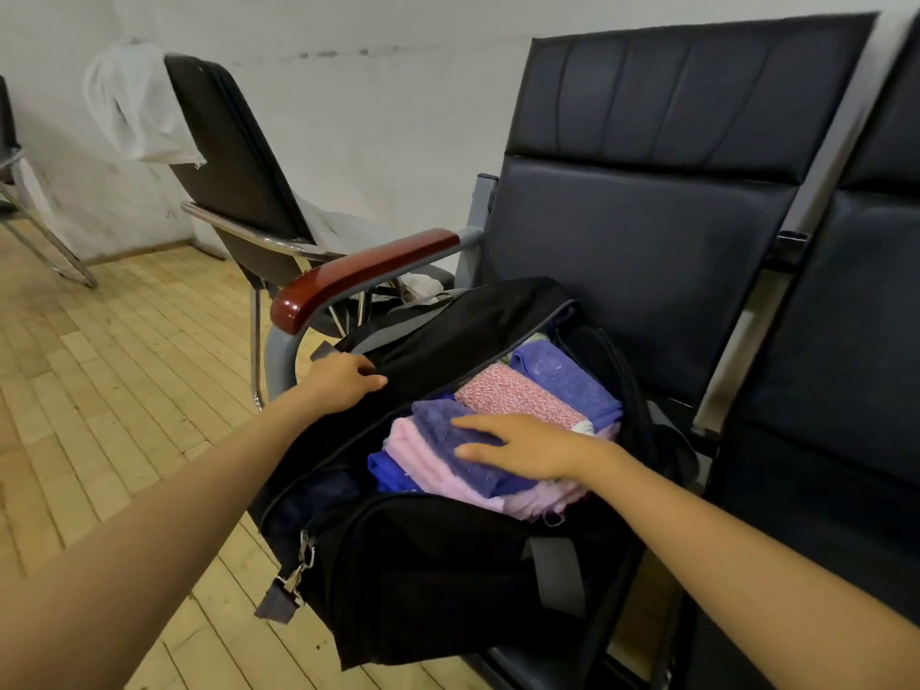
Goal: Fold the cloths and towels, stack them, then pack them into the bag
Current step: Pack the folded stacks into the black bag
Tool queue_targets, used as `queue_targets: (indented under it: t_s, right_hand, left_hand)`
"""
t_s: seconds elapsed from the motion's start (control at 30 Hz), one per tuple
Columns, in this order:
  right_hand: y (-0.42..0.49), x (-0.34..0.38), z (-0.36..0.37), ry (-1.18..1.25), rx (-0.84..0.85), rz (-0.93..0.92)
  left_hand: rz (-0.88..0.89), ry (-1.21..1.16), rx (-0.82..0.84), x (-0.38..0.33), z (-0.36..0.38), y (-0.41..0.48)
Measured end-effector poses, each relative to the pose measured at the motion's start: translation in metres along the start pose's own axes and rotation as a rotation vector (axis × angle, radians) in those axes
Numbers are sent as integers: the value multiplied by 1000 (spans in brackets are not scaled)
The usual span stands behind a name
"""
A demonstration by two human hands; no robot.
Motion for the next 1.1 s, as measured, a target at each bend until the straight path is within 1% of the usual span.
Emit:
queue_targets:
  t_s: [0.07, 0.1, 0.13, 0.17, 0.2, 0.27, 0.33, 0.4, 0.47, 0.5, 0.57, 0.63, 0.77, 0.83, 0.9, 0.93, 0.97, 1.03, 1.07, 1.1]
  right_hand:
    - [-22, -14, -19, 51, -112, 54]
    - [-33, -23, -27, 62, -163, 76]
    - [-44, -31, -34, 66, -200, 103]
    - [-53, -41, -39, 67, -229, 131]
    - [-65, -51, -42, 52, -244, 166]
    - [-79, -74, -40, -39, -233, 244]
    - [-93, -95, -26, -177, -137, 308]
    - [-100, -109, -8, -335, -23, 314]
    - [-103, -113, 0, -518, 30, 285]
    - [-104, -111, -1, -600, 28, 263]
    - [-105, -107, -9, -690, -8, 229]
    - [-107, -107, -9, -764, -10, 202]
    - [-111, -108, -4, -819, -26, 198]
    - [-113, -100, -8, -816, -106, 171]
    - [-117, -84, -23, -829, -348, 34]
    - [-121, -79, -30, -808, -430, 6]
    - [-125, -80, -35, -765, -441, 30]
    - [-128, -90, -41, -634, -428, 90]
    - [-129, -95, -47, -552, -452, 117]
    - [-134, -96, -57, -454, -521, 132]
  left_hand:
    - [69, 59, -191, -27, -16, -13]
    - [137, 23, -235, -48, -19, -22]
    - [222, -30, -221, -72, -16, -31]
    - [306, -102, -154, -97, -9, -42]
    - [360, -176, -54, -121, 3, -55]
    - [397, -272, 121, -153, 32, -72]
    - [381, -276, 231, -171, 63, -83]
    - [337, -235, 383, -179, 99, -95]
    - [316, -109, 517, -184, 131, -108]
    - [308, -35, 553, -185, 143, -113]
    - [256, 69, 558, -184, 160, -117]
    - [192, 108, 561, -183, 171, -121]
    - [122, 47, 616, -189, 181, -127]
    - [81, -29, 595, -188, 180, -128]
    - [32, -171, 576, -187, 183, -120]
    - [-2, -309, 574, -188, 183, -118]
    - [-29, -477, 559, -191, 181, -117]
    - [7, -769, 503, -204, 169, -116]
    - [53, -878, 483, -212, 162, -117]
    - [100, -960, 463, -219, 154, -117]
Point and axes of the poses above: each hand's wrist, its own y-axis towards the middle knuckle, its own z-axis out of the palm, x = y × z, the point moved 9 cm from there along y, towards the middle knuckle, and after that the axes turned 2 degrees about -y, right-handed, at the moved point
